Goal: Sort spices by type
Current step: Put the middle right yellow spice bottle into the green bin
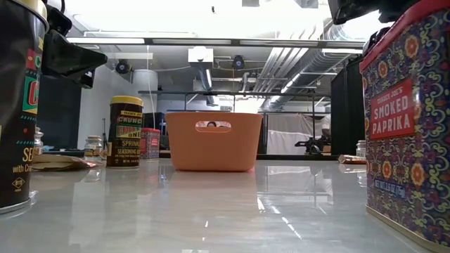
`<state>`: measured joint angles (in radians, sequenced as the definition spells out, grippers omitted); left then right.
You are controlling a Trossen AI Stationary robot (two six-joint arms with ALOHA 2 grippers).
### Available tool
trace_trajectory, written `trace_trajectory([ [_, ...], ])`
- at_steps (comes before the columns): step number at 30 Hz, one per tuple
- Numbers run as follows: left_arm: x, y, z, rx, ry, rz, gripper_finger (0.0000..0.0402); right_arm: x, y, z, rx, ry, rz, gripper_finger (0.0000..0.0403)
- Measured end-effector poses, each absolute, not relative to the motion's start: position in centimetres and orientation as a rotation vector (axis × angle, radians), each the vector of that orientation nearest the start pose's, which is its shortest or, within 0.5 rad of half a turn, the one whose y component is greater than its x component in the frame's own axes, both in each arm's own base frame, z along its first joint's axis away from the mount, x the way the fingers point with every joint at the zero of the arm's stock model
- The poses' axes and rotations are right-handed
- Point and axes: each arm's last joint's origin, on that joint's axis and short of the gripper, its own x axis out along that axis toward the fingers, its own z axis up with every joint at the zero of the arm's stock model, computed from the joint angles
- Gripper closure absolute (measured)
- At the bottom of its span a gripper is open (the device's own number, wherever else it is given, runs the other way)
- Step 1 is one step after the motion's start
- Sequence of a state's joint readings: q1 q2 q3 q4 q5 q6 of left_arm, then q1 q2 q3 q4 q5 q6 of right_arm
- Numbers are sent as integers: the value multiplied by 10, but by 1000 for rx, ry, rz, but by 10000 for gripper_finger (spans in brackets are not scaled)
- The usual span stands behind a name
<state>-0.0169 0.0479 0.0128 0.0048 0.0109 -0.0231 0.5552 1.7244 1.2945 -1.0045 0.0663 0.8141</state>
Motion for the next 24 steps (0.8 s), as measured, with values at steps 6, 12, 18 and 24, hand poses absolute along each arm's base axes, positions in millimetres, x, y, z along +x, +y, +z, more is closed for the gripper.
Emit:
trace_trajectory([
  [6,100,-2,165,-23,31,-27,401,259,156,282,312,1349,-219,187],
  [12,100,-2,165,-23,30,-28,401,222,158,351,504,1286,-205,187],
  [18,100,-2,165,-23,30,-27,401,184,203,337,553,1455,-243,187],
  [24,100,-2,165,-23,30,-27,401,155,218,286,599,1525,-529,187],
])
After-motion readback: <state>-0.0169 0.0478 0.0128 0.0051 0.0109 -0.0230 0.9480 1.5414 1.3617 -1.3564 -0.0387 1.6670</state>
